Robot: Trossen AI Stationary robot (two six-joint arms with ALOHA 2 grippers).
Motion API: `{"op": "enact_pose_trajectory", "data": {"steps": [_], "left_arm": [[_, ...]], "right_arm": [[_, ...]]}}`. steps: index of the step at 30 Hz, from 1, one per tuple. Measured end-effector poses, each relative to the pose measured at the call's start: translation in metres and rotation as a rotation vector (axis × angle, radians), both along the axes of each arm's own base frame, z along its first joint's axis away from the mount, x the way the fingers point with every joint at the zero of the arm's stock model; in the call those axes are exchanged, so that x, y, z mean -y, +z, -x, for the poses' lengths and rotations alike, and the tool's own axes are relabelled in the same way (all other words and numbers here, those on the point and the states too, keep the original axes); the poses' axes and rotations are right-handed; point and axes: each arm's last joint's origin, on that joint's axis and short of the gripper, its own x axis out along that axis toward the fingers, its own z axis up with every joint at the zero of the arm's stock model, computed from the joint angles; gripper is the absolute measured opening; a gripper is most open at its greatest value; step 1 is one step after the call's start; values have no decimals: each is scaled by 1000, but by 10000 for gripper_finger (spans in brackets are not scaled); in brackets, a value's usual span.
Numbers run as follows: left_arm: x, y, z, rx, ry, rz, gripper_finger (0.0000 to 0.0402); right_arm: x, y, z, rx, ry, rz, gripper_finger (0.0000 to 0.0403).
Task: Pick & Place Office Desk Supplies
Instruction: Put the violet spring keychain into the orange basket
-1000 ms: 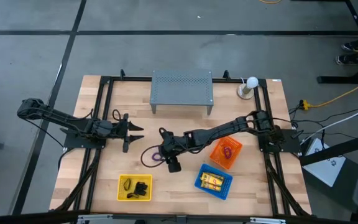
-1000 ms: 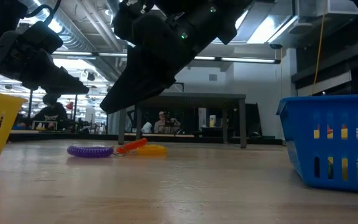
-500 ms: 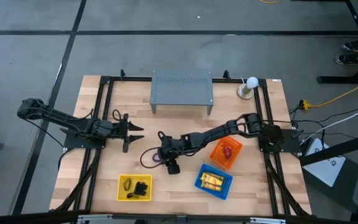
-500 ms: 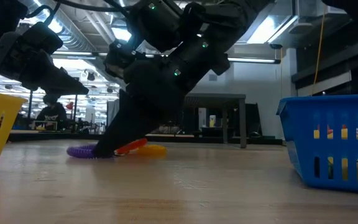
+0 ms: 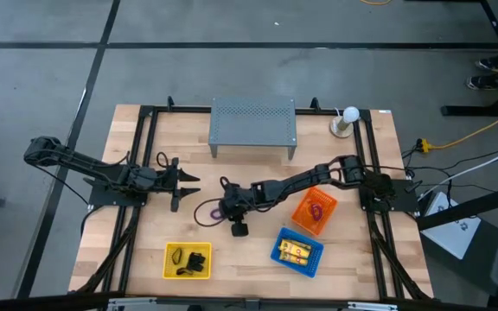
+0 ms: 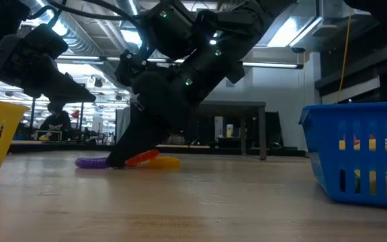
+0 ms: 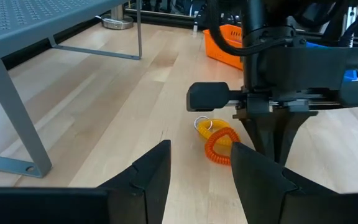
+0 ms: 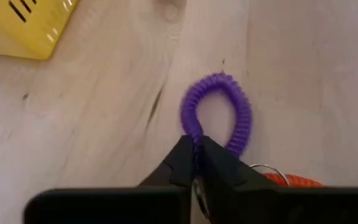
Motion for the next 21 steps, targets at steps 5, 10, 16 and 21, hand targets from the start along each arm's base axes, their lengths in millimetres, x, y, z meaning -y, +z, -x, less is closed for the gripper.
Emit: {"op": "enact_pose_trajectory", "data": {"steps": [5,10,16,21], "left_arm": [[0,0,0,0,0,0,161],[0,0,0,0,0,0,161],[0,-1,0,-8,1,0,161],[0,-1,0,-14,0,5,161]], "right_arm": [[-1,1,-1,13,7,-4,21],[-3,15,-3,31,31,13,8],[-2,59,-8,94,42,89,7],[-2,92,7,28,18,202,6]]}}
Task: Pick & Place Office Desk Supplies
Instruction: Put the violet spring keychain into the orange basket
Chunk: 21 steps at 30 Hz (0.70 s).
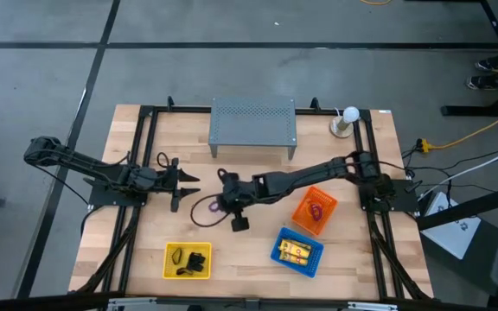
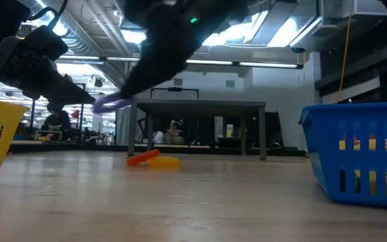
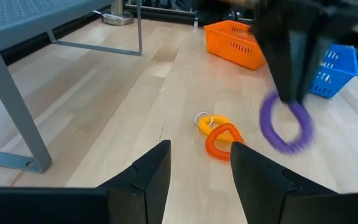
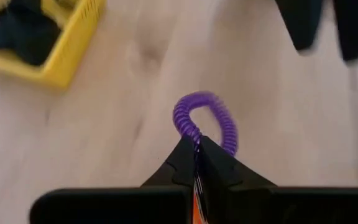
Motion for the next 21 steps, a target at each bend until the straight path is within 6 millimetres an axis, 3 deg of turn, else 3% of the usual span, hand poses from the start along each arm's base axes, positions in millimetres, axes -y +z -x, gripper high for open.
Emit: {"op": "enact_pose_trajectory", "data": {"steps": [7,15,21], "left_arm": [[0,-1,0,-8,1,1,161],[0,-1,0,-9,0,2,161],[0,-1,0,-14,-3,2,161]], "right_arm": [[-3,29,46,-242,-150,152,6],[-22,70,108,-419,-320,214,6],[-37,80,144,-526,-508,258,6]]}}
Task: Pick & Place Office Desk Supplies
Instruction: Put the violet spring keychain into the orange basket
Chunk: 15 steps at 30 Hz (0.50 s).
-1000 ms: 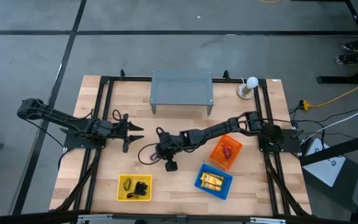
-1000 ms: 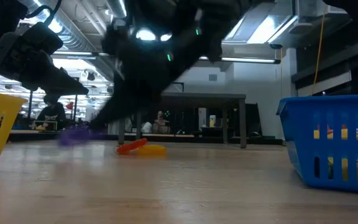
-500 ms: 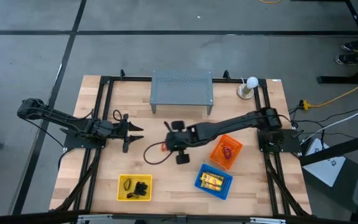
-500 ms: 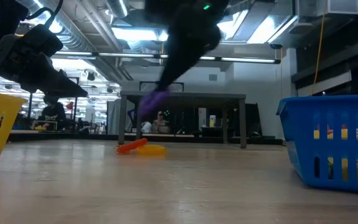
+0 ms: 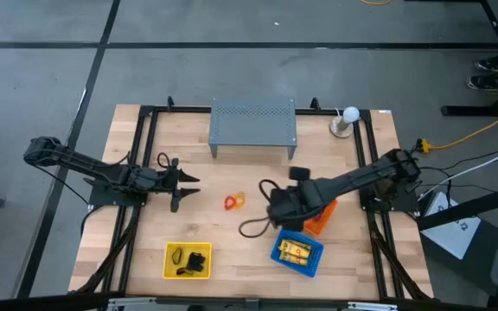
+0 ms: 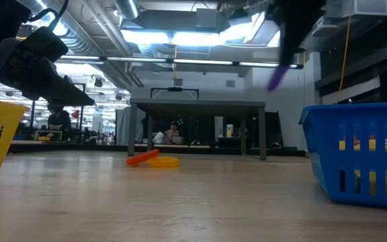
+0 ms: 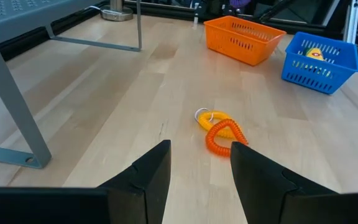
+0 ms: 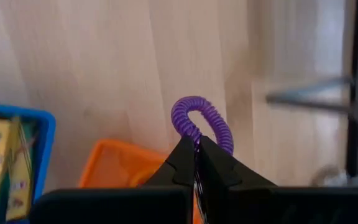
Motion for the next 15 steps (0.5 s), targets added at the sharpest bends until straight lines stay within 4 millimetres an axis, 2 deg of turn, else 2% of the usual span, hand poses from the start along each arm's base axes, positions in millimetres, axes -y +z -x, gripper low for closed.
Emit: {"op": "enact_pose_trajectory", "data": {"steps": [4,11,15], "left_arm": [[0,0,0,0,-1,1,161],[0,0,0,2,2,14,161],[0,0,0,2,2,15,161]], "right_arm": [[-11,-11,10,-22,-53,-7,6],[-18,-62,39,-194,-190,-12,6],[-18,-82,53,-221,-242,-43,6]]}}
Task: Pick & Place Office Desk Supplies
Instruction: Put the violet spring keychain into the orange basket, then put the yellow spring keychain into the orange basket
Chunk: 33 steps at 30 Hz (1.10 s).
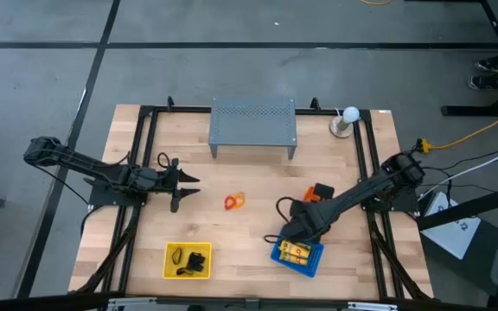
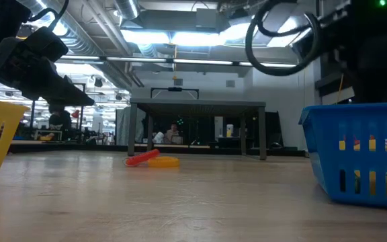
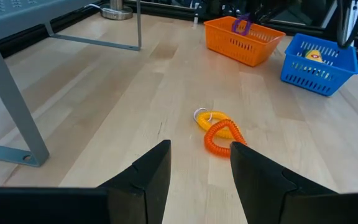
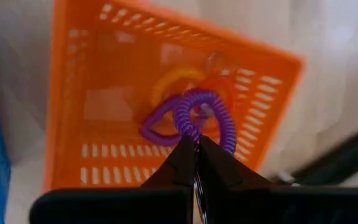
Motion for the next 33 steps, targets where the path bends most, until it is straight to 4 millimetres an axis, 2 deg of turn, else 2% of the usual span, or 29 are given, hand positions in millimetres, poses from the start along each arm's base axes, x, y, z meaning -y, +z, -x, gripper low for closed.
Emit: {"op": "enact_pose_trajectory", "data": {"steps": [4,7,11,16,21,27,33], "left_arm": [[0,0,0,0,1,2,161],[0,0,0,0,1,2,161],[0,0,0,0,2,1,161],[0,0,0,0,2,1,161],[0,0,0,0,2,1,161],[0,0,0,0,2,1,161],[0,0,0,1,3,5,161]], "right_arm": [[2,-13,5,84,-17,-13,9],[5,-15,9,99,-22,40,32],[9,-11,8,101,-73,54,93],[7,-4,5,110,-54,67,174],[0,6,1,141,-28,46,225],[-14,26,-5,258,47,97,244],[-27,52,-23,563,182,300,236]]}}
